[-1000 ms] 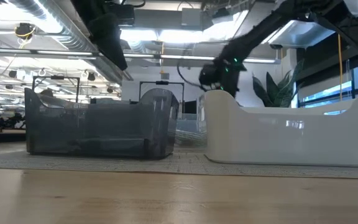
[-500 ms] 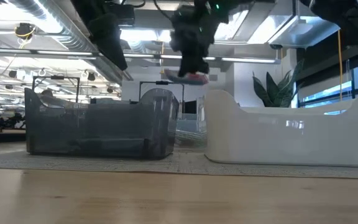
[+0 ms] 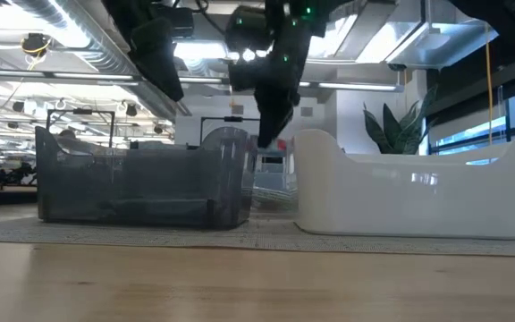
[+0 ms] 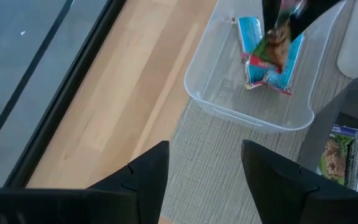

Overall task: Pick and place Granola Bars by type
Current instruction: Put the red granola bar into the transparent bin, then return to Home Position

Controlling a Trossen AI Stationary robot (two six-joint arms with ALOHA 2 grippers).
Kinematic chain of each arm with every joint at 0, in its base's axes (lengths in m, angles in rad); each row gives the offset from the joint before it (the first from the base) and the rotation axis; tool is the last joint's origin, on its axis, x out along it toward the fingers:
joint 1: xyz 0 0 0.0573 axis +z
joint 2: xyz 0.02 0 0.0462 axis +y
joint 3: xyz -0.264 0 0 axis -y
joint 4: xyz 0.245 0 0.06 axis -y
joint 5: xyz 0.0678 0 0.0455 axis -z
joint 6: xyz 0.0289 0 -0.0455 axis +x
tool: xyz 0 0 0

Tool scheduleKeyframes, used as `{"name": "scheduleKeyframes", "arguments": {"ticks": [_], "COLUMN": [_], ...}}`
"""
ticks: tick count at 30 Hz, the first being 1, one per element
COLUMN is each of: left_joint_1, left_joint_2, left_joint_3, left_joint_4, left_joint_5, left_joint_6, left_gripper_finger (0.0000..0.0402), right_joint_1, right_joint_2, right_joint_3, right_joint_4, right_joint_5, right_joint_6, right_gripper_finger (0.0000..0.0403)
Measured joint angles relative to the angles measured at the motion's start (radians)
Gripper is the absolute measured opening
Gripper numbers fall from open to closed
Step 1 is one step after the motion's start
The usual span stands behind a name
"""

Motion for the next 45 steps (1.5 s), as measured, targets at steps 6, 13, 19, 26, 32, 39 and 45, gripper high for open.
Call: {"name": "scheduleKeyframes", "arguments": {"ticks": [6,13,19,26,32,39,45], "left_joint_1": [0.0,0.0,0.0,0.0,0.0,0.0,0.0], "left_joint_2": [0.0,0.0,0.0,-0.021,-0.212,-0.517,-0.714], "left_joint_3": [0.0,0.0,0.0,0.004,-0.007,-0.177,-0.378], "left_joint_4": [0.0,0.0,0.0,-0.058,-0.071,0.168,0.377], "left_joint_5": [0.0,0.0,0.0,-0.026,-0.052,0.014,0.058], "left_joint_6": [-0.006,-0.006,-0.006,0.008,-0.045,-0.052,-0.051], "left_gripper_finger": [0.0191,0.0193,0.0192,0.0192,0.0193,0.0191,0.0193], "right_joint_1": [-0.006,-0.013,-0.022,-0.039,-0.012,0.046,0.085], "right_joint_2": [0.0,0.001,0.001,-0.023,-0.234,-0.582,-0.866], "right_joint_3": [-0.116,-0.189,-0.185,-0.086,-0.158,-0.485,-0.791], "right_joint_4": [0.106,0.139,0.143,-0.013,-0.001,0.284,0.433], "right_joint_5": [0.001,-0.02,-0.038,-0.037,-0.043,-0.015,-0.005], "right_joint_6": [-0.002,0.023,0.053,0.1,0.027,0.03,0.195], "right_gripper_finger": [0.0095,0.0103,0.0154,0.0199,0.02,0.0198,0.0197]}}
